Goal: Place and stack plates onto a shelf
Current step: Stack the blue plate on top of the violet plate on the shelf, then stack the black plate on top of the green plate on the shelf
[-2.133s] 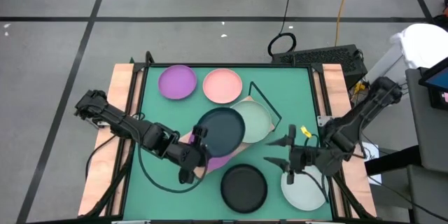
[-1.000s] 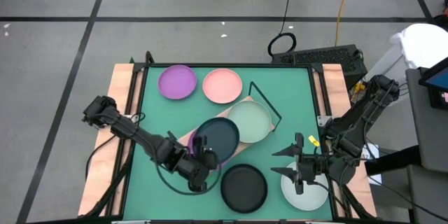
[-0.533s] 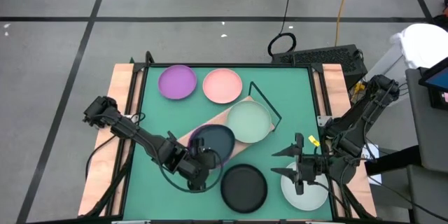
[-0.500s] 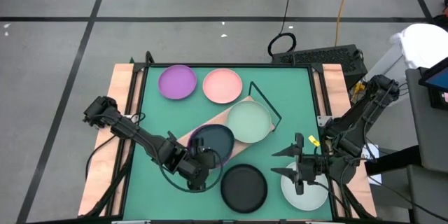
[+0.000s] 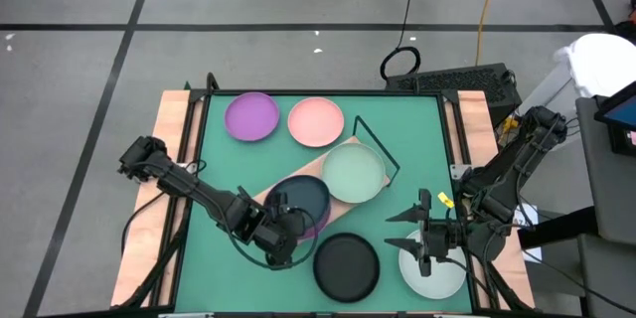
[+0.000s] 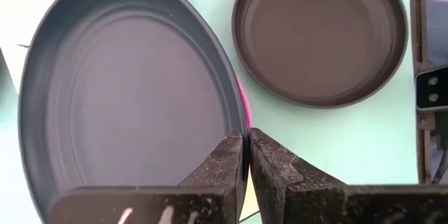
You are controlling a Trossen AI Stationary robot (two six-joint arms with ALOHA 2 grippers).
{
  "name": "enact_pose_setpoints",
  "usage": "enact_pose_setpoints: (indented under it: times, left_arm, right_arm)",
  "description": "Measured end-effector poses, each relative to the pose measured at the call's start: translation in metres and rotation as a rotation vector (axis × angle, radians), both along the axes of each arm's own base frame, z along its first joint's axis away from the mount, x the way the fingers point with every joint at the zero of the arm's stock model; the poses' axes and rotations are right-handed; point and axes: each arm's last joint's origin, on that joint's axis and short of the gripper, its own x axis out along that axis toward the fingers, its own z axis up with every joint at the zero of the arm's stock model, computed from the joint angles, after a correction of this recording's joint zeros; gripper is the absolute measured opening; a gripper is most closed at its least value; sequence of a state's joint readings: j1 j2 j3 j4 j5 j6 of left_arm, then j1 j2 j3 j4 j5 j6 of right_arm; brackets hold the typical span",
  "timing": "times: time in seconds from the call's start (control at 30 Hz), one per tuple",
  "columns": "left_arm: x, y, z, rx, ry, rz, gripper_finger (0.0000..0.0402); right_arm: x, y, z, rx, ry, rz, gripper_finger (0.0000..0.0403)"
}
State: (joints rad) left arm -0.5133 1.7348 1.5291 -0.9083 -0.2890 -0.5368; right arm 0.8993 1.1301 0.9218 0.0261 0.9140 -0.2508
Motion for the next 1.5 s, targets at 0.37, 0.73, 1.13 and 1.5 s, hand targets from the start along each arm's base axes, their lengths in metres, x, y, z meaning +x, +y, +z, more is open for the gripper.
enact_pose_setpoints:
  times: [0.37,0.73,1.13,1.5]
  left_arm:
    - [0.004,0.005,-0.011,0.028,0.062,0.007,0.0028]
    - [0.006,0.006,-0.011,0.016,0.053,0.025,0.0028]
    - [0.007,0.005,-0.01,0.01,0.042,0.027,0.0115]
    - [0.009,0.005,-0.009,0.06,0.014,-0.02,0.0122]
  right_arm:
    - [0.0,0.0,0.0,0.001,0.0,0.002,0.0208]
    - [0.0,0.0,0.0,0.001,0.0,0.002,0.0208]
    - [0.0,0.0,0.0,0.003,0.0,0.002,0.0208]
    - [0.0,0.0,0.0,0.003,0.001,0.003,0.0208]
